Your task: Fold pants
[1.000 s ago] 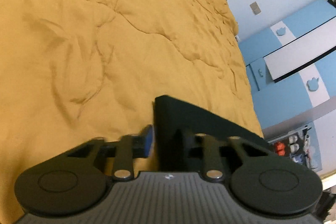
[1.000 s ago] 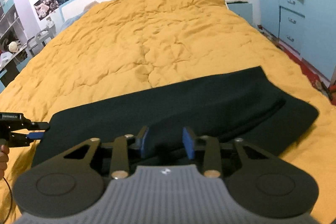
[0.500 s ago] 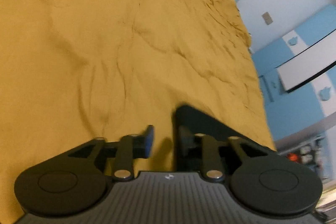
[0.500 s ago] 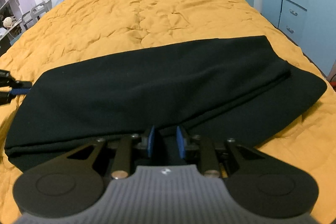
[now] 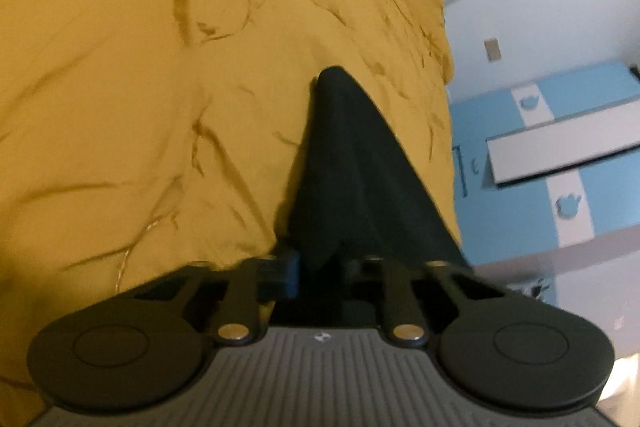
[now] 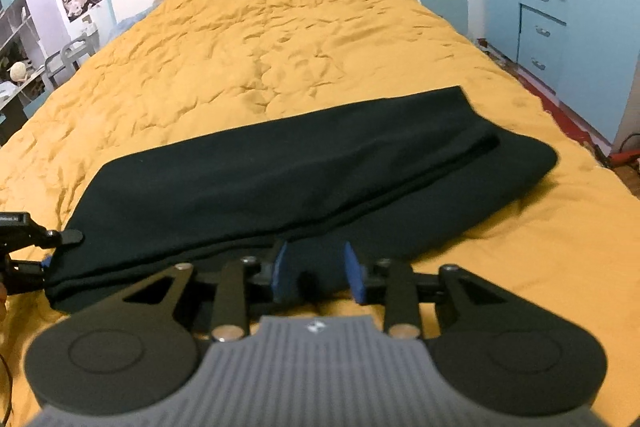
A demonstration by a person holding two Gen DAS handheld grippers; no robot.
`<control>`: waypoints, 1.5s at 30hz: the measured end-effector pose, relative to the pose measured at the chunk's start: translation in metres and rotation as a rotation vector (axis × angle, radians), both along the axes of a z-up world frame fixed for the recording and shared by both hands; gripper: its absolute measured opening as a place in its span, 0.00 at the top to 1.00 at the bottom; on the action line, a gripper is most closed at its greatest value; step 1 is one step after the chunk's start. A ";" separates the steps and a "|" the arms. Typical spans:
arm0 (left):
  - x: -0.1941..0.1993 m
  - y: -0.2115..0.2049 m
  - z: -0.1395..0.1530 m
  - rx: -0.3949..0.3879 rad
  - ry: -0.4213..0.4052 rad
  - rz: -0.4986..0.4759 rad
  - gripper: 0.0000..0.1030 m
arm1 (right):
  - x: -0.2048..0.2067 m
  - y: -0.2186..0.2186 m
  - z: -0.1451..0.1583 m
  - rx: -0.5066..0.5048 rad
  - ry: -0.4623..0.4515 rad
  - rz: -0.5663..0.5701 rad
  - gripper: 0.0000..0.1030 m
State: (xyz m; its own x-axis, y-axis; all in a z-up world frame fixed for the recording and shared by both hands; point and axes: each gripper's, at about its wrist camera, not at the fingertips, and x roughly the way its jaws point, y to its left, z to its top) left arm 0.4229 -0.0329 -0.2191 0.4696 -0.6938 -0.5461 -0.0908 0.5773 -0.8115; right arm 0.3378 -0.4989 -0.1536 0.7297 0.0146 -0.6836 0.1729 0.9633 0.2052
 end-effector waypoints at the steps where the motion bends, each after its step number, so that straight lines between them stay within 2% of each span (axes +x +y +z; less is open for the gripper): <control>1: 0.000 -0.001 0.005 0.001 -0.014 0.006 0.90 | -0.003 -0.002 0.001 0.001 -0.001 -0.008 0.71; 4: -0.003 -0.007 0.028 0.027 -0.055 0.035 0.91 | -0.009 -0.007 0.005 0.004 -0.005 -0.028 0.70; 7: 0.001 -0.009 0.052 0.086 -0.011 0.058 0.92 | -0.014 -0.003 0.010 -0.061 -0.001 -0.024 0.70; 11: 0.005 -0.009 0.086 0.165 -0.027 0.041 0.92 | -0.016 0.000 0.017 -0.083 0.000 -0.008 0.70; 14: 0.003 -0.006 0.099 0.207 -0.043 0.009 0.92 | -0.016 0.004 0.022 -0.078 -0.006 0.008 0.70; 21: 0.006 -0.009 0.074 0.247 0.010 -0.038 0.91 | 0.002 0.019 0.024 -0.031 0.006 0.077 0.71; 23: 0.005 -0.010 0.067 0.259 0.019 -0.052 0.90 | 0.012 0.030 0.025 -0.050 0.012 0.114 0.81; 24: 0.006 -0.011 0.064 0.259 0.023 -0.061 0.87 | 0.017 0.035 0.025 -0.057 0.012 0.142 0.86; 26: 0.009 -0.011 0.060 0.262 0.022 -0.082 0.82 | 0.030 0.048 0.025 -0.073 0.004 0.194 0.87; 28: 0.009 -0.010 0.054 0.269 0.016 -0.093 0.70 | 0.041 0.058 0.022 -0.084 0.009 0.228 0.94; 32: 0.012 -0.003 0.043 0.249 0.018 -0.073 0.69 | 0.060 0.071 0.008 -0.094 0.042 0.259 0.96; 33: 0.012 -0.001 0.041 0.235 0.018 -0.068 0.71 | 0.065 0.072 0.002 -0.096 0.063 0.260 0.96; 34: 0.011 0.001 0.042 0.226 0.010 -0.062 0.81 | 0.068 0.073 -0.004 -0.098 0.087 0.261 0.96; 37: 0.008 -0.003 0.056 0.239 -0.047 -0.071 0.89 | 0.071 0.074 -0.011 -0.093 0.113 0.271 0.95; 41: 0.002 -0.030 0.093 0.338 -0.131 -0.133 0.91 | 0.072 0.072 -0.003 -0.084 0.103 0.264 0.92; 45: -0.004 -0.070 0.127 0.355 -0.181 -0.210 0.91 | 0.069 0.071 0.012 -0.073 0.101 0.266 0.87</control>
